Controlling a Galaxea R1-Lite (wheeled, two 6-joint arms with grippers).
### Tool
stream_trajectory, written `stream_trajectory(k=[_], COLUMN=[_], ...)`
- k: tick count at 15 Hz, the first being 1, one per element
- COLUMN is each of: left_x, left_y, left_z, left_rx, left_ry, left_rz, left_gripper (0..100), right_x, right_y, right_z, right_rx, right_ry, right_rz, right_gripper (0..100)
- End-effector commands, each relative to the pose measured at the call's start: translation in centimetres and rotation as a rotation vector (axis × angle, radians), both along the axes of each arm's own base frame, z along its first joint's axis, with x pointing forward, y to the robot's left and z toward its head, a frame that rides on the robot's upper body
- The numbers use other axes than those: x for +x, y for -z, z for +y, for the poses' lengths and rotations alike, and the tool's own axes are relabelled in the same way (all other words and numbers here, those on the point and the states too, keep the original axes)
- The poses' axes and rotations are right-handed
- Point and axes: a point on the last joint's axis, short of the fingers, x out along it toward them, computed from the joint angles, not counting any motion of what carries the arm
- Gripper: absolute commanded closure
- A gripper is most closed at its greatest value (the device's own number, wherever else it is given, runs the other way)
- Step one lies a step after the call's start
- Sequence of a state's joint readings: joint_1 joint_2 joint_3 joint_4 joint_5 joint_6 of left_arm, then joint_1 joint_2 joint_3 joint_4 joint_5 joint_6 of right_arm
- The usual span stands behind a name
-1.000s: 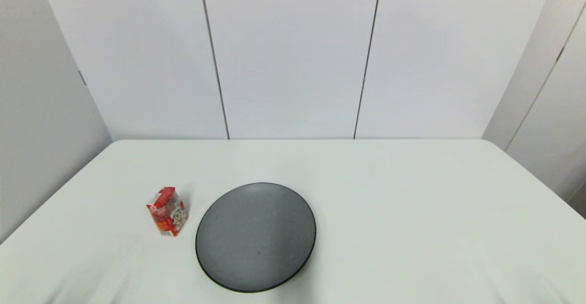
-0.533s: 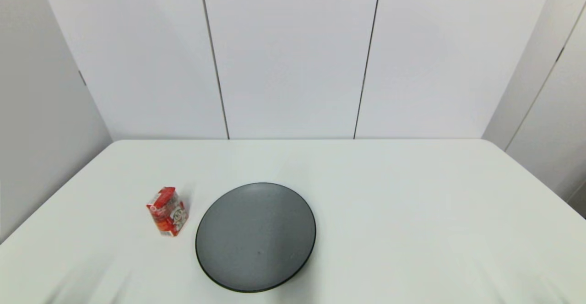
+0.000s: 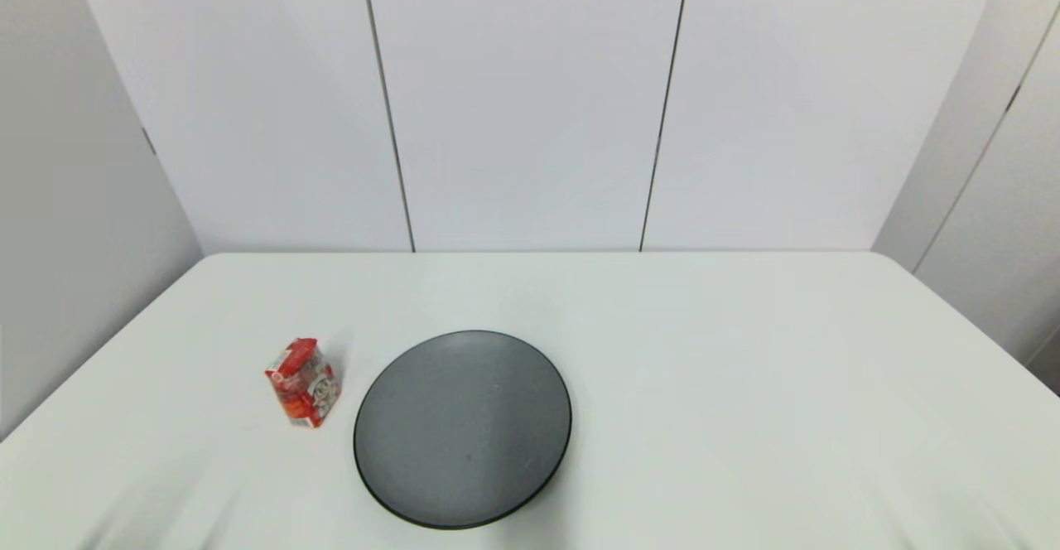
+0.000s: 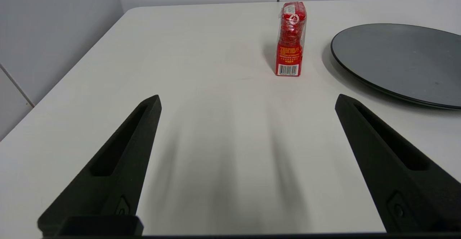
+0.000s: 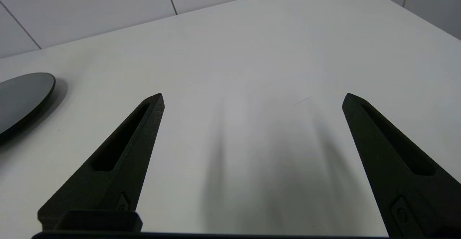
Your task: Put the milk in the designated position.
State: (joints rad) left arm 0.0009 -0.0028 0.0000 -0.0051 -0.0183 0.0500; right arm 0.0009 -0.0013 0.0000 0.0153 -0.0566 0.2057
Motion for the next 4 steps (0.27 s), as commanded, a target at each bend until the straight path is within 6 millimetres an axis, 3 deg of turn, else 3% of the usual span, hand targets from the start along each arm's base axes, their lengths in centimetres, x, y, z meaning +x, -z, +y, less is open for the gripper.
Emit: stream_trajectory(k=[1, 4], left_x=[0.02, 0.02], left_y=[-0.02, -0.02], left_z=[0.0, 0.0], left_rx=[0.001, 0.001], left_ry=[-0.001, -0.001], left_rz=[0.002, 0.002], left_gripper=[0, 0], right_x=[0.02, 0.01], right_y=[0.04, 0.0], right_z=[0.0, 0.0], right_rx=[0.001, 0.001], right_ry=[-0.001, -0.001], right_rz=[0.003, 0.001], right_gripper=[0, 0])
